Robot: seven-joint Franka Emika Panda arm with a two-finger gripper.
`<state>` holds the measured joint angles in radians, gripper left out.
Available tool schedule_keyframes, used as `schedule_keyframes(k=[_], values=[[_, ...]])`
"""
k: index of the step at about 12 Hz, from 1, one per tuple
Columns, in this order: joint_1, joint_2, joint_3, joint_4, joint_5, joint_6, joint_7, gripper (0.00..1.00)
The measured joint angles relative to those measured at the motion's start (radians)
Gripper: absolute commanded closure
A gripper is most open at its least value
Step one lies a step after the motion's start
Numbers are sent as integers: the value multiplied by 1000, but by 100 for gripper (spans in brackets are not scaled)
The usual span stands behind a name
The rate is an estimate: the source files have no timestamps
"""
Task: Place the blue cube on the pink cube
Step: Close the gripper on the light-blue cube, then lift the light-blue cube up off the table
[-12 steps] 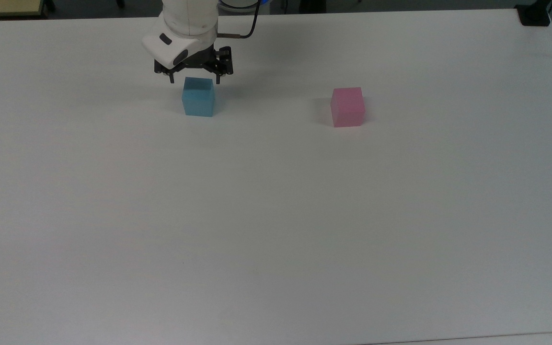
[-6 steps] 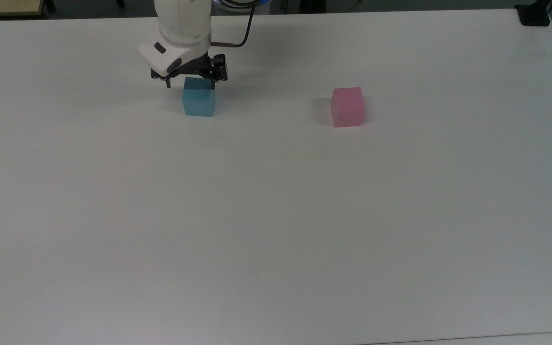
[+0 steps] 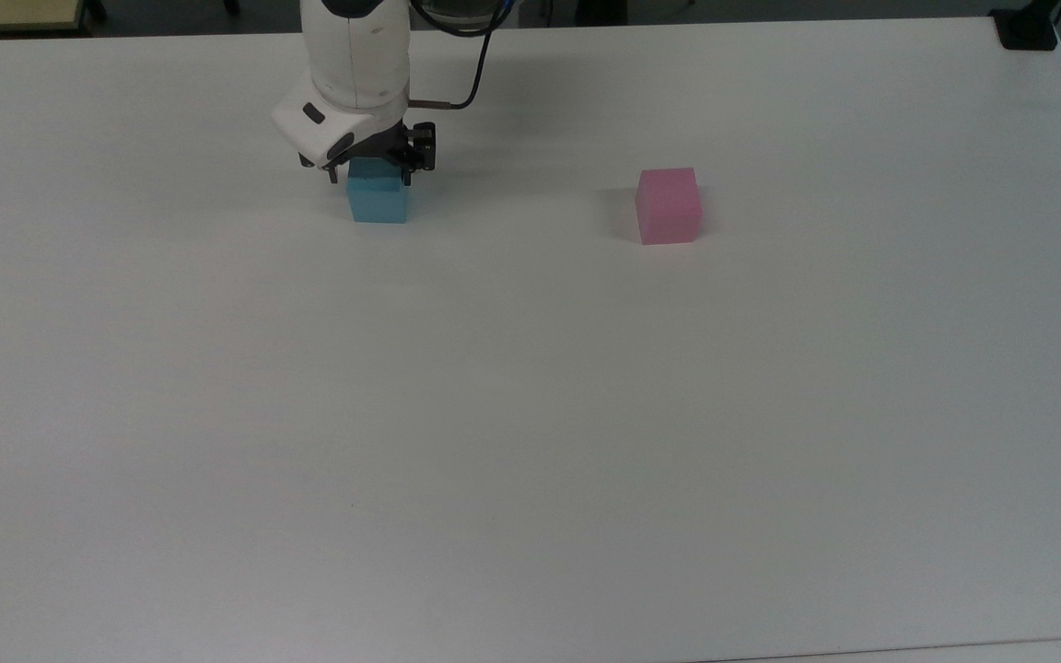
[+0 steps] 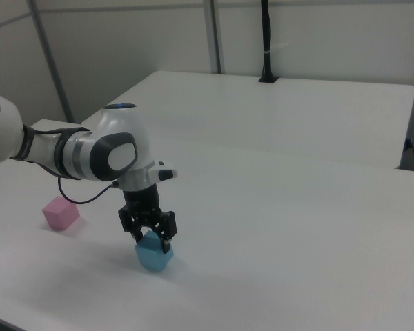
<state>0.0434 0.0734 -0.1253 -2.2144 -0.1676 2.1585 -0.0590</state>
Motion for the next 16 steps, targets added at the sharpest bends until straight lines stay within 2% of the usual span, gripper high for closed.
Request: schedule_keyframes(k=[2,7,9,11,13,16], values=[[2,-1,0,1,0,0,3,99],[2,-8,0,8,0,-13,17,100],[2,-43,0,106,0,-158,27,100],[2,-82,0,283,10,-345,28,100],[5,-95,0,403,16,-447,28,100],[23,-87,13,430,24,-467,35,100]])
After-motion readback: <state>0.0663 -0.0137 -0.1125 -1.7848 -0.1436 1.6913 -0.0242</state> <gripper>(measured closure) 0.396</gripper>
